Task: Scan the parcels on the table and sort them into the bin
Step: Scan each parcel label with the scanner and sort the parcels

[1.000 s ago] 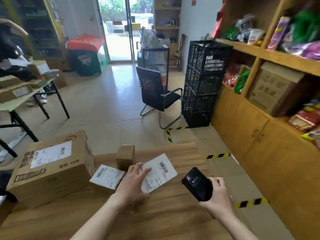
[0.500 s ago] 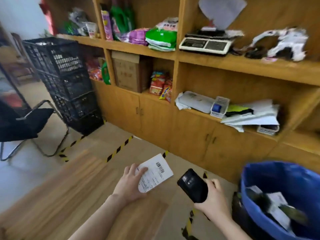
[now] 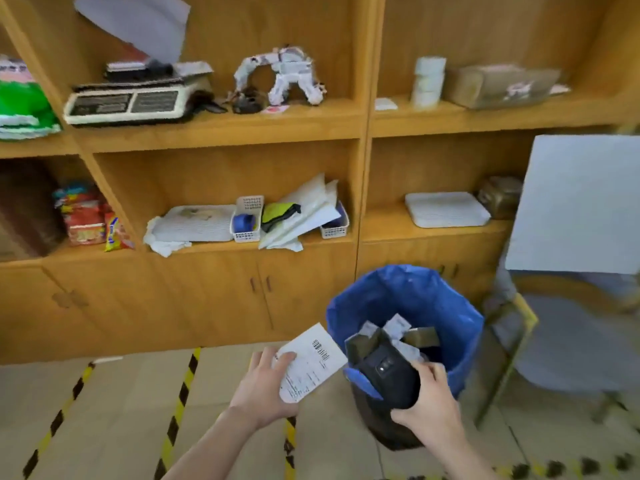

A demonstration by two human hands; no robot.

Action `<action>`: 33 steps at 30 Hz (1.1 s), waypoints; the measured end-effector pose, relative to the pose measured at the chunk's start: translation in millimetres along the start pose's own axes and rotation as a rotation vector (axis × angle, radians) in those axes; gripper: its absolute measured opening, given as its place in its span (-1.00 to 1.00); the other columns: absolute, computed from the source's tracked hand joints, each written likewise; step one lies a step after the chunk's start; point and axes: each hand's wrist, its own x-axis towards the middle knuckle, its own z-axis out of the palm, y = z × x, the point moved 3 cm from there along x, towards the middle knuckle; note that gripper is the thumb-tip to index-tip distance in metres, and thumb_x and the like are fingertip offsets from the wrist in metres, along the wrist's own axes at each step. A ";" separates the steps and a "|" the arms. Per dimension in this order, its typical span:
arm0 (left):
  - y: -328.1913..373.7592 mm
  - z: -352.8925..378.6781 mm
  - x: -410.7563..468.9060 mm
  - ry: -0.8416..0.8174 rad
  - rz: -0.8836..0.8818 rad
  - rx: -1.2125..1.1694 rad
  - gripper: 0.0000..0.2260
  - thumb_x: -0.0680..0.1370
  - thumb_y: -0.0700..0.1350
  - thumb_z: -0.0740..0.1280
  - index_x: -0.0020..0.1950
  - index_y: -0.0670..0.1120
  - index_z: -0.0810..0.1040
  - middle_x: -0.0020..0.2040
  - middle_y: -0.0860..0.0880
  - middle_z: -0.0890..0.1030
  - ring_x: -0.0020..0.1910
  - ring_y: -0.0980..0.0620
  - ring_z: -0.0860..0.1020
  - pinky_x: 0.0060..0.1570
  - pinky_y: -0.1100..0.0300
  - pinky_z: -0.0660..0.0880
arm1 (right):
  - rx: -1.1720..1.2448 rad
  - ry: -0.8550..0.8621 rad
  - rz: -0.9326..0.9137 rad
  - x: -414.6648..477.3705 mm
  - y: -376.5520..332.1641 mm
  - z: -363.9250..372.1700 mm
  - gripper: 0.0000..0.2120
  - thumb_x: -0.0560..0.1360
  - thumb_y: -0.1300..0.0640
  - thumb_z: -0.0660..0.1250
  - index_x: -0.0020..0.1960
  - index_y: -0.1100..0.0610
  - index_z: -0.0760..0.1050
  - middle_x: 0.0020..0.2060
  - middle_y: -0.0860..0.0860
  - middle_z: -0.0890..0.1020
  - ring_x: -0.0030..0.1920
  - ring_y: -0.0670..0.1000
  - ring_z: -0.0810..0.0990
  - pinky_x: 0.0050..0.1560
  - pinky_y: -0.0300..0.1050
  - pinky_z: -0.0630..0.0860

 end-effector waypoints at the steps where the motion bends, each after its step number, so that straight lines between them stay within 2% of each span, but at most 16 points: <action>1: 12.4 4.3 11.1 -0.022 0.024 0.000 -0.18 0.26 0.24 0.38 0.47 0.12 0.18 0.33 0.06 0.19 0.33 0.01 0.16 0.25 0.13 0.39 | 0.021 0.014 0.032 2.9 16.4 -7.5 -0.25 0.11 -0.05 0.50 0.27 -0.11 0.33 0.04 -0.17 0.20 0.11 0.01 0.53 0.07 0.06 0.52; 4: 46.5 17.5 40.4 -0.082 0.098 0.009 -0.20 0.26 0.20 0.39 0.46 0.10 0.21 0.36 0.06 0.18 0.33 0.02 0.14 0.25 0.18 0.37 | 0.056 0.017 0.153 6.0 62.3 -26.7 -0.29 0.10 -0.05 0.50 0.19 -0.16 0.30 0.05 -0.16 0.25 0.04 -0.02 0.52 -0.01 0.04 0.54; 7: 69.8 32.2 64.9 -0.146 0.155 0.042 -0.19 0.24 0.22 0.36 0.45 0.09 0.21 0.38 0.05 0.16 0.34 0.01 0.13 0.28 0.18 0.34 | 0.140 0.072 0.247 6.8 99.5 -37.5 -0.27 -0.02 -0.10 0.42 0.15 -0.10 0.37 0.04 -0.13 0.34 0.03 -0.02 0.49 -0.05 0.03 0.55; 11: 89.7 51.5 98.7 -0.203 0.201 0.077 -0.16 0.21 0.26 0.34 0.46 0.10 0.21 0.39 0.04 0.17 0.36 -0.01 0.13 0.26 0.12 0.37 | 0.161 0.109 0.333 8.7 130.3 -44.3 -0.27 0.09 0.04 0.54 0.23 -0.02 0.39 0.06 -0.08 0.33 -0.09 -0.04 0.46 -0.19 -0.08 0.47; 14: 99.4 65.2 127.0 -0.245 0.220 0.090 -0.14 0.19 0.28 0.34 0.46 0.11 0.20 0.38 0.04 0.18 0.35 -0.02 0.14 0.24 0.11 0.38 | 0.138 0.120 0.395 20.4 142.7 -40.1 -0.23 0.05 -0.01 0.48 0.25 -0.01 0.39 0.10 -0.10 0.37 -0.01 -0.04 0.40 -0.09 -0.04 0.53; 18: 108.4 76.0 179.9 -0.274 0.243 0.068 -0.08 0.13 0.35 0.24 0.47 0.10 0.22 0.39 0.02 0.20 0.35 -0.05 0.17 0.29 0.09 0.31 | 0.116 0.133 0.455 54.2 141.5 -34.1 -0.24 0.09 -0.01 0.50 0.26 -0.02 0.38 0.04 -0.13 0.26 0.05 -0.02 0.47 -0.06 -0.03 0.54; 20: 109.5 79.5 211.3 -0.279 0.248 0.035 -0.11 0.18 0.33 0.29 0.47 0.08 0.24 0.38 0.01 0.21 0.34 -0.07 0.18 0.31 0.10 0.28 | 0.114 0.133 0.486 80.1 140.0 -29.4 -0.23 0.11 -0.02 0.50 0.29 0.01 0.36 0.04 -0.12 0.24 0.06 0.00 0.48 -0.03 -0.04 0.53; 23: 106.8 85.9 259.0 -0.296 0.217 0.009 -0.17 0.27 0.26 0.39 0.49 0.09 0.21 0.38 0.02 0.20 0.35 -0.07 0.16 0.32 0.11 0.29 | 0.136 0.127 0.532 127.4 136.1 -18.7 -0.20 0.06 -0.10 0.43 0.29 0.04 0.40 0.06 -0.08 0.31 0.06 -0.03 0.42 0.05 -0.02 0.53; 27: 100.2 104.8 321.8 -0.338 0.148 -0.006 -0.16 0.25 0.23 0.39 0.48 0.10 0.19 0.36 0.03 0.20 0.34 -0.06 0.16 0.27 0.12 0.35 | 0.225 0.138 0.582 196.9 123.7 2.4 -0.31 0.13 0.08 0.55 0.22 0.08 0.43 0.06 -0.05 0.30 -0.04 -0.07 0.35 0.03 -0.10 0.48; 29: 95.1 122.8 351.3 -0.352 0.101 -0.016 -0.16 0.25 0.21 0.40 0.47 0.10 0.20 0.36 0.03 0.19 0.34 -0.05 0.15 0.23 0.11 0.40 | 0.275 0.137 0.623 228.3 123.5 21.2 -0.30 0.14 0.15 0.58 0.23 0.12 0.42 0.08 -0.03 0.29 0.02 -0.01 0.38 0.04 -0.12 0.44; 33: 90.4 170.7 400.9 -0.373 0.015 -0.022 -0.18 0.28 0.21 0.42 0.47 0.12 0.17 0.37 0.05 0.16 0.32 -0.03 0.15 0.16 0.10 0.44 | 0.312 0.084 0.744 278.5 136.8 71.9 -0.22 0.15 0.12 0.58 0.32 0.09 0.39 0.09 -0.08 0.25 0.10 0.00 0.42 0.06 -0.14 0.42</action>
